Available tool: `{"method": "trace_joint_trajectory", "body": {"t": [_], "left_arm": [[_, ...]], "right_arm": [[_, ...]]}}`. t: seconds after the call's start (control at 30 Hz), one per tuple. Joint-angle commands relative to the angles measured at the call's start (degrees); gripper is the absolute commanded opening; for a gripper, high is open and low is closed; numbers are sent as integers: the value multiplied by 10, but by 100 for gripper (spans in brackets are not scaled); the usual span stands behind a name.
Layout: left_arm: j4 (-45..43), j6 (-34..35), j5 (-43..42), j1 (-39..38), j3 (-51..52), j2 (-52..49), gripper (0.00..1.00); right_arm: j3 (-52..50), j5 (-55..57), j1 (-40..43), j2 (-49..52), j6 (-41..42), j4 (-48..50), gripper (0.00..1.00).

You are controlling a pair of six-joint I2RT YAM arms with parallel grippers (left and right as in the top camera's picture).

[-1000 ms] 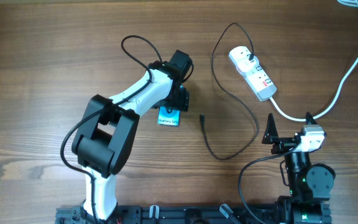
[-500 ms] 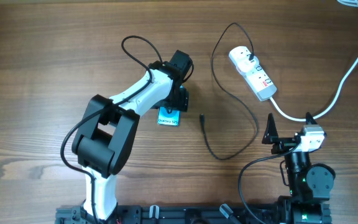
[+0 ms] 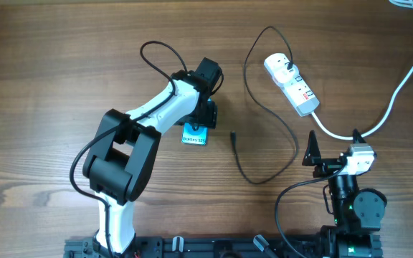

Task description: Plug charger to phone and switch on socket

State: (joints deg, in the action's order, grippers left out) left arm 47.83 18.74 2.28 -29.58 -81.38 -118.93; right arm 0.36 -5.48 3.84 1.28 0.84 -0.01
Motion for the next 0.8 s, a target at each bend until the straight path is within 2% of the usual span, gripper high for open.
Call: {"method": "trace_joint_trajectory", "body": {"t": [0.0,0.5,0.67,0.77], "left_arm": [[-1,15,12,-1,7,10,73],[14,43,-12,0,7,49,72],[12,42,-133,25,7,65,72],[12,42,-245,60,7,77,72]], "right_arm": [[-1,8,-1,-1,7,2,100],[-1,8,-1,-1,7,2,100],[-1,8,-1,-1,7,2,100],[-1,8,-1,-1,7,2,100]]}}
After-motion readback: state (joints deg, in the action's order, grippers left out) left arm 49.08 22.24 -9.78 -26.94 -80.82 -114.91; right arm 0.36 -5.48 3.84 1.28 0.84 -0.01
